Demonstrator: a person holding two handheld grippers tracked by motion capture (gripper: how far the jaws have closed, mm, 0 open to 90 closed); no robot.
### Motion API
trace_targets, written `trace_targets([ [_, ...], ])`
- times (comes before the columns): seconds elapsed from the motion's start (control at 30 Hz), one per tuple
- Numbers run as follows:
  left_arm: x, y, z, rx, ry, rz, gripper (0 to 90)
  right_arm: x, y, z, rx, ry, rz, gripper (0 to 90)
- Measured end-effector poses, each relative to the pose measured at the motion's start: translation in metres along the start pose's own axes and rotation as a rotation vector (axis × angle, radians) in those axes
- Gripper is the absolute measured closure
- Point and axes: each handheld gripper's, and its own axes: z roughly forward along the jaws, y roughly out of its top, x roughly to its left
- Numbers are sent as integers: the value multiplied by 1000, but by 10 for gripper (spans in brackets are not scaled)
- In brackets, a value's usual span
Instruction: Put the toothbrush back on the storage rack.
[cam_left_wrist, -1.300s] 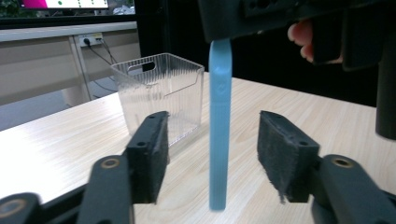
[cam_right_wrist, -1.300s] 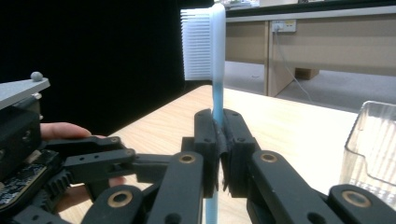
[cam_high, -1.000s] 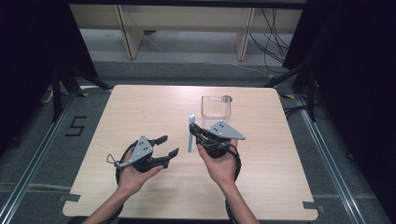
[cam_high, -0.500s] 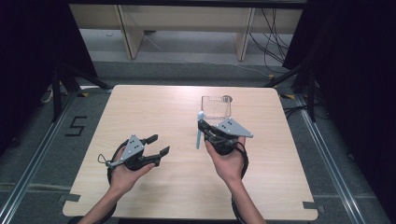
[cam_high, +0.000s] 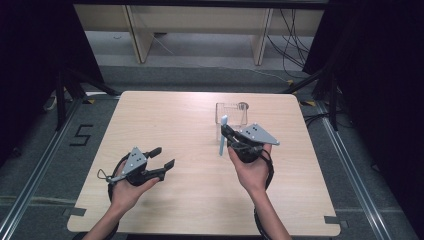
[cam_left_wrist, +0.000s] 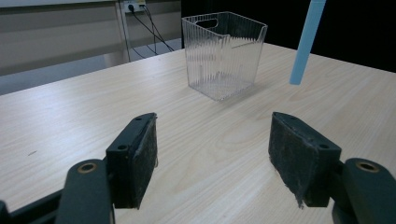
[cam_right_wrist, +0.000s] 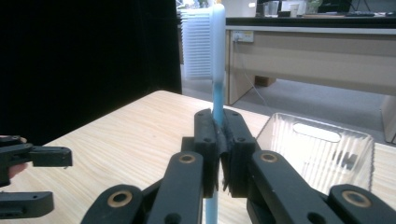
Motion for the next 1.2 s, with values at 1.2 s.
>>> trace_targets([
  [1.2,12,-11,-7,34,37,-27,298,-42,24,-4,-14,-128,-20,862],
])
